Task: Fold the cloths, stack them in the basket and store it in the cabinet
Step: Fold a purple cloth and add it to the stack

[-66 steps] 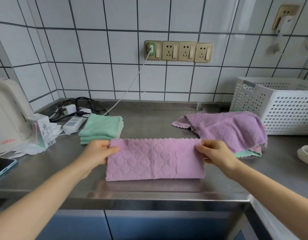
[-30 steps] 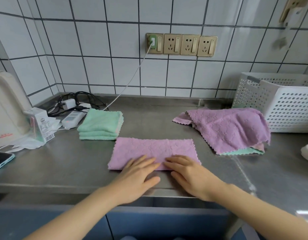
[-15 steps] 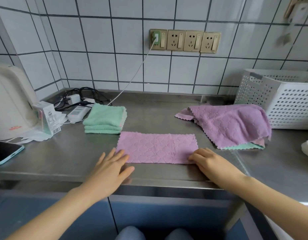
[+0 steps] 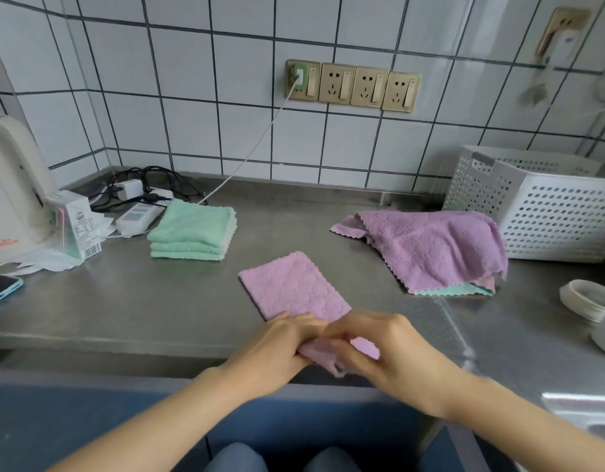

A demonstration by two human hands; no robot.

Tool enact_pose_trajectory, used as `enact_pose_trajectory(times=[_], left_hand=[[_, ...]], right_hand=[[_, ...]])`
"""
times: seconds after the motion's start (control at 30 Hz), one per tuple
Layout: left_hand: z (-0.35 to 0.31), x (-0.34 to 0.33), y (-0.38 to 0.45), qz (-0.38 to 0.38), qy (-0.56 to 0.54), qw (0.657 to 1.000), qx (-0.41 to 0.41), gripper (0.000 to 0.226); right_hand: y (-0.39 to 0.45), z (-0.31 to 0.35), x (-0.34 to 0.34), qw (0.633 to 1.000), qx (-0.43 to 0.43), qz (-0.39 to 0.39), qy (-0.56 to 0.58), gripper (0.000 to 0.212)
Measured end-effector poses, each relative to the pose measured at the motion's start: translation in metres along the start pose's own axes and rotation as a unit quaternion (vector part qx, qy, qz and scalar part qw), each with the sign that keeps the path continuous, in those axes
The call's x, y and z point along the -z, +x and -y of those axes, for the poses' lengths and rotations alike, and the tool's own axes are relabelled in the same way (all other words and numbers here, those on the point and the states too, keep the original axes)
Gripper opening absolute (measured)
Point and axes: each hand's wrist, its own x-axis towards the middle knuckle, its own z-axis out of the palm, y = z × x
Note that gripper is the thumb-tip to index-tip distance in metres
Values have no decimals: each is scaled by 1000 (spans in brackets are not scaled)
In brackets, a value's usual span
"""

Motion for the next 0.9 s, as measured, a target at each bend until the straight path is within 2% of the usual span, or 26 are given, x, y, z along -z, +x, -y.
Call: enact_pose_trajectory(times=[0.1,0.2,0.27,0.4,0.47,0.53,0.6,0.67,0.73,0.8,0.83,0.9], left_hand=[[18,8,-11,-3,-41,999,4,40],[36,21,-24,-10,-5,999,41,52],[41,30,-30,-11,-14,999,45,53],[40,41,-38,-28,-93,993,73,53],[39,44,-41,-34,-128,986,101,38],[34,47,-41,-61,-142,981,116,11],[32,47,-40,-98,-111,984,96,26],[32,49,-41,-101,-107,984,103,22],[33,53,-43,-48,-125,983,128,6],[42,58,-48,-20,-100,988,112,43],[49,59,-49,-28,-88,991,101,54],[57,59,-50,-62,-99,987,112,54]], right_hand=[[-4,-42,11,993,-68,-76,-55,31],[-10,-80,5,988,-104,-17,-115,43],[-8,-89,-6,989,-97,28,-104,43],[9,-80,-27,997,-43,32,-56,54],[16,-71,-36,998,6,45,-38,57],[21,-65,-43,997,37,55,-34,55],[24,-64,-48,997,58,44,-33,46],[26,-66,-50,997,63,29,-25,32],[27,-67,-48,998,46,23,-24,26],[27,-67,-43,999,16,29,-6,27],[27,-67,-40,999,-5,34,14,28],[27,-65,-36,996,-47,46,54,26]])
